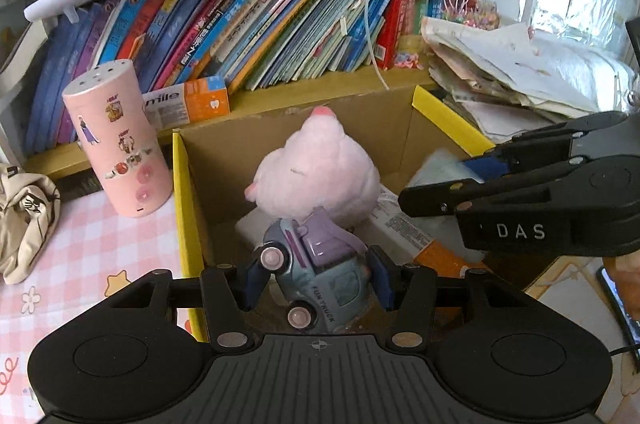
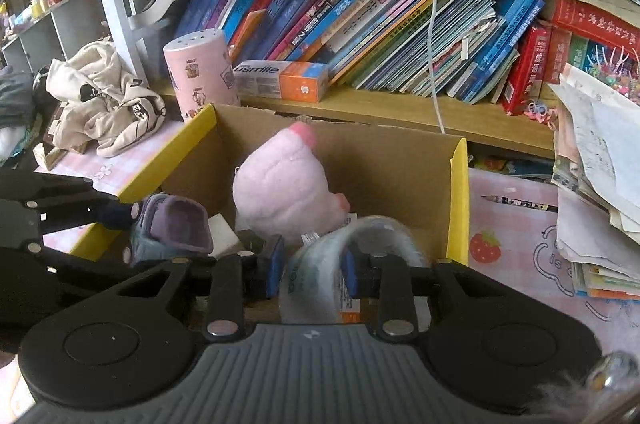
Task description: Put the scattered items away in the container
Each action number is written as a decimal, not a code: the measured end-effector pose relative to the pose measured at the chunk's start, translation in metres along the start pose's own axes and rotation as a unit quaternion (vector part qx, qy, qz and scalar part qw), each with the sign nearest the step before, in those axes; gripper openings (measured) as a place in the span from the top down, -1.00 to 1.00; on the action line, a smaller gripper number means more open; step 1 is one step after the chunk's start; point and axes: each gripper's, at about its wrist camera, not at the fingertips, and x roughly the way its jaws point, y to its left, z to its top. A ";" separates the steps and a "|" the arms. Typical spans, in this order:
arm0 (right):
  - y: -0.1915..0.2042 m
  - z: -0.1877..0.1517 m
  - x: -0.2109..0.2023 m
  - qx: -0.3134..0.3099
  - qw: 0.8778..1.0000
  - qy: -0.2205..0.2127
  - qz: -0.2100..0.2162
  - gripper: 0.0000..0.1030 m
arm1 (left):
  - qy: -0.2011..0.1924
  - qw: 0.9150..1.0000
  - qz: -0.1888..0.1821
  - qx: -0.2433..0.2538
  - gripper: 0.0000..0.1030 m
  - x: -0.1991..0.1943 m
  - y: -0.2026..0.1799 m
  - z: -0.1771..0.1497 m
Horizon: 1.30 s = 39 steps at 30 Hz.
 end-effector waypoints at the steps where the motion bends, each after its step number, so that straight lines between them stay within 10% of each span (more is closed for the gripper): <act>1: 0.000 0.001 0.001 0.000 1.000 0.000 0.000 0.45 | 0.001 1.000 0.001 0.000 0.00 0.001 0.000 0.000; 7: -0.001 0.003 -0.004 0.005 1.000 -0.007 -0.001 0.18 | -0.010 1.000 0.010 0.011 -0.48 -0.006 -0.003 0.001; 15: 0.002 0.001 -0.028 0.015 0.999 -0.032 -0.003 -0.18 | -0.040 0.998 0.031 0.036 -0.61 -0.031 -0.013 0.000; 39: 0.022 -0.057 -0.108 0.061 0.994 -0.074 -0.053 -0.31 | -0.071 0.996 0.043 -0.014 -0.75 -0.108 -0.029 -0.053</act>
